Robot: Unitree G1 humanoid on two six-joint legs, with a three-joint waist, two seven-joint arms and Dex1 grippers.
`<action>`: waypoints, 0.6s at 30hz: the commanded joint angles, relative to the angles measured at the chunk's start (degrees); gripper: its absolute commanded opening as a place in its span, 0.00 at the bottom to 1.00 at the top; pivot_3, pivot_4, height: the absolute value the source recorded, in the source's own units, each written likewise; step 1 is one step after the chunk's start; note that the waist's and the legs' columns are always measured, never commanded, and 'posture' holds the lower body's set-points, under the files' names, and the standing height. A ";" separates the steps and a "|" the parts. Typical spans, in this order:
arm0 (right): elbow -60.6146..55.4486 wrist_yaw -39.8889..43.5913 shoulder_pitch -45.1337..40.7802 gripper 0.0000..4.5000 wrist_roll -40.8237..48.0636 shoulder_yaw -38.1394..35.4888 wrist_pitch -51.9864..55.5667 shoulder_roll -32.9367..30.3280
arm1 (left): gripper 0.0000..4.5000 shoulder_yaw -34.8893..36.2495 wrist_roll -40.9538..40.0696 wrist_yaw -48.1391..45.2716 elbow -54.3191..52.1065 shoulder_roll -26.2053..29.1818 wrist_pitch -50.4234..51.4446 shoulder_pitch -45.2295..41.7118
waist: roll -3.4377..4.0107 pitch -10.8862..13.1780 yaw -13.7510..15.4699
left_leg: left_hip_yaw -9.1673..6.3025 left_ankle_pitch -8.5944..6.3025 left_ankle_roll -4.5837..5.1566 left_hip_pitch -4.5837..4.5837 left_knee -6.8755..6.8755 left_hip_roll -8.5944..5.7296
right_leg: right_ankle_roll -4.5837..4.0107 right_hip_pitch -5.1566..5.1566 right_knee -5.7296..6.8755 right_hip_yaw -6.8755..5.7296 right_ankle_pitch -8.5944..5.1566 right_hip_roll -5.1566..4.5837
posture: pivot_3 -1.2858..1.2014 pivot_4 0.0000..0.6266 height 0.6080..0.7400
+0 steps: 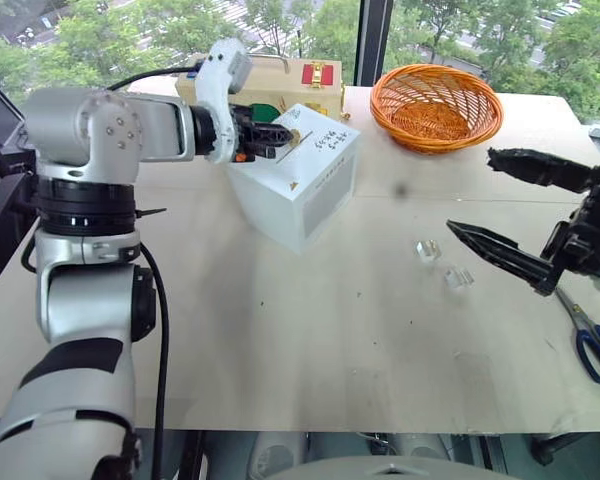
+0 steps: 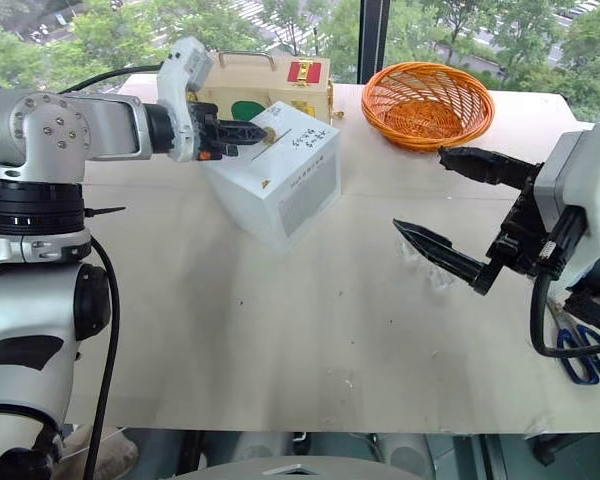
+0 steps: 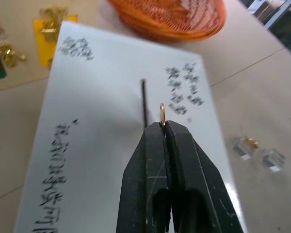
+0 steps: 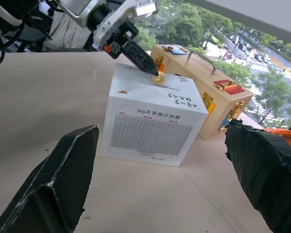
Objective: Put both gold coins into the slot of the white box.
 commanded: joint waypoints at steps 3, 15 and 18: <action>-2.21 -1.85 1.49 0.99 0.29 -2.82 -1.66 1.06 | 0.00 -2.25 3.67 -2.88 1.53 0.19 -0.64 -2.89 | -0.01 0.00 0.01 | 0.02 0.00 0.00 -0.01 0.02 0.00 | -0.01 0.00 0.00 0.02 -0.01 -0.05 | 0.52 0.24 1.00; -2.50 -3.18 4.13 1.00 -0.21 -1.99 -1.73 1.64 | 0.20 -4.03 9.07 -5.40 -7.27 0.02 -4.63 -0.70 | -0.01 0.00 0.00 | 0.01 0.00 0.00 0.02 0.05 0.02 | -0.03 0.00 0.09 0.03 -0.01 -0.05 | 0.52 0.24 1.00; -1.44 -6.38 5.01 1.00 -1.27 1.58 1.03 1.21 | 0.44 1.53 5.54 -9.27 -8.50 1.22 -5.73 0.33 | -0.01 0.00 -0.09 | 0.00 0.00 0.00 0.01 0.05 0.02 | -0.03 0.00 0.09 0.03 -0.01 -0.05 | 0.52 0.24 1.00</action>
